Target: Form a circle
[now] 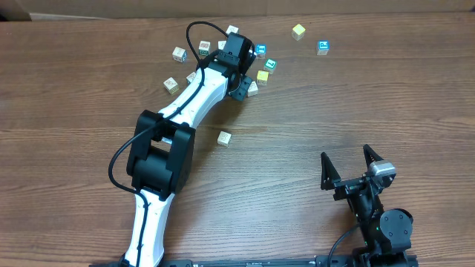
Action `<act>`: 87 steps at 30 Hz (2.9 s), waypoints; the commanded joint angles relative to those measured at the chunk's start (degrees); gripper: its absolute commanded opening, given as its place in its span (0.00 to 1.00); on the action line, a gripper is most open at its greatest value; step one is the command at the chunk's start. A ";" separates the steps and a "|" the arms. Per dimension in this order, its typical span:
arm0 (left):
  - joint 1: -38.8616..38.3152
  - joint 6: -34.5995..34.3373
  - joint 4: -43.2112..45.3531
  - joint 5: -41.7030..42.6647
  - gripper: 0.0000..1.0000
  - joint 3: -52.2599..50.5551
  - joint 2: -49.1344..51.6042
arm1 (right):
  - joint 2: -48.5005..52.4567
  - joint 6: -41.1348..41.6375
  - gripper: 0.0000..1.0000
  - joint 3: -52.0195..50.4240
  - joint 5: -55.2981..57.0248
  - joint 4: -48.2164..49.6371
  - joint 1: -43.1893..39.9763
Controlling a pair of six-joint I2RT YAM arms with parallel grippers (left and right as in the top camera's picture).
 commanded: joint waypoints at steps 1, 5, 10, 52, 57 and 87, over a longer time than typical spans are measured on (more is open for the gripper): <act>0.35 0.72 -0.50 0.76 0.44 -0.42 -1.73 | -0.46 -0.24 1.00 -0.57 -0.09 0.15 -0.13; 0.35 0.72 -1.03 0.74 0.42 -0.90 -1.73 | -0.46 -0.24 1.00 -0.57 -0.09 0.15 -0.13; 0.35 0.70 -0.31 0.74 0.39 -1.31 -1.73 | -0.46 -0.24 1.00 -0.57 -0.09 0.15 -0.13; 0.35 -2.97 -8.68 0.76 0.35 1.27 -16.81 | -0.46 -0.24 1.00 -0.57 -0.09 0.15 -0.13; 0.35 -2.93 -8.94 0.76 0.58 1.16 -16.44 | -0.46 -0.24 1.00 -0.57 -0.09 0.15 -0.13; 0.35 -2.32 -1.99 1.16 0.49 1.09 1.09 | -0.46 -0.24 1.00 -0.57 -0.09 0.15 -0.13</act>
